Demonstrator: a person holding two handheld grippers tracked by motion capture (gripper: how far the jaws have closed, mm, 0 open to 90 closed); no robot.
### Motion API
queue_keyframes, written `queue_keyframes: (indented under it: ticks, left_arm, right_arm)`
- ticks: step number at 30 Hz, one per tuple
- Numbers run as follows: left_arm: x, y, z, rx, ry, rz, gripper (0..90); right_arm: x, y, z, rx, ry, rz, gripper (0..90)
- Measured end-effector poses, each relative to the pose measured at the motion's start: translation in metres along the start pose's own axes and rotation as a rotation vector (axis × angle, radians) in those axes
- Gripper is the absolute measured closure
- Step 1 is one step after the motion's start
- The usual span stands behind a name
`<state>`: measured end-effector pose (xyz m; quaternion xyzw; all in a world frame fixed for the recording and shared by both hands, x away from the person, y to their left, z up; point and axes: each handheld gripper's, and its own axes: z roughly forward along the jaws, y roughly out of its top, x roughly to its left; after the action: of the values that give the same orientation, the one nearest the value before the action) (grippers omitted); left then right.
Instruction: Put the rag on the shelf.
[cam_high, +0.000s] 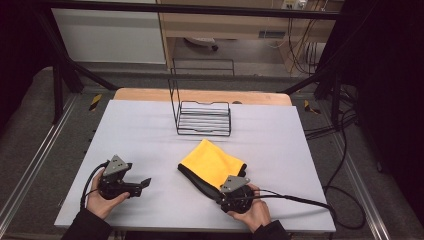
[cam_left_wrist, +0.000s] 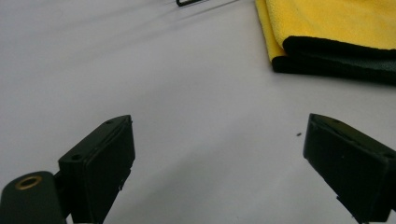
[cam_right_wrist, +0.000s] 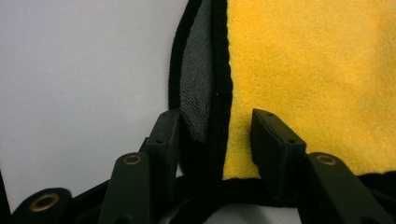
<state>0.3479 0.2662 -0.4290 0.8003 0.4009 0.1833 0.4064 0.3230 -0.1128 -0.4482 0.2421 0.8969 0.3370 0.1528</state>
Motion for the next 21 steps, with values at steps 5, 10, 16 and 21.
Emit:
queue_keyframes:
  ticks: [5,10,16,21]
  left_arm:
    - [0.001,0.0,0.0,-0.003,0.0,-0.002,9.1]
    - [0.002,0.0,-0.001,-0.008,0.001,-0.007,9.1]
    - [0.003,0.0,0.0,-0.004,0.001,-0.01,9.2]
    - [0.003,0.0,-0.001,-0.008,0.002,-0.01,9.2]
  right_arm:
    - [-0.003,0.001,-0.001,0.008,-0.017,-0.003,71.9]
    - [-0.009,0.008,-0.003,0.015,0.008,0.067,78.7]
    - [0.002,0.03,-0.005,-0.063,0.075,0.165,79.3]
    - [0.022,0.043,0.013,-0.07,0.117,0.255,76.8]
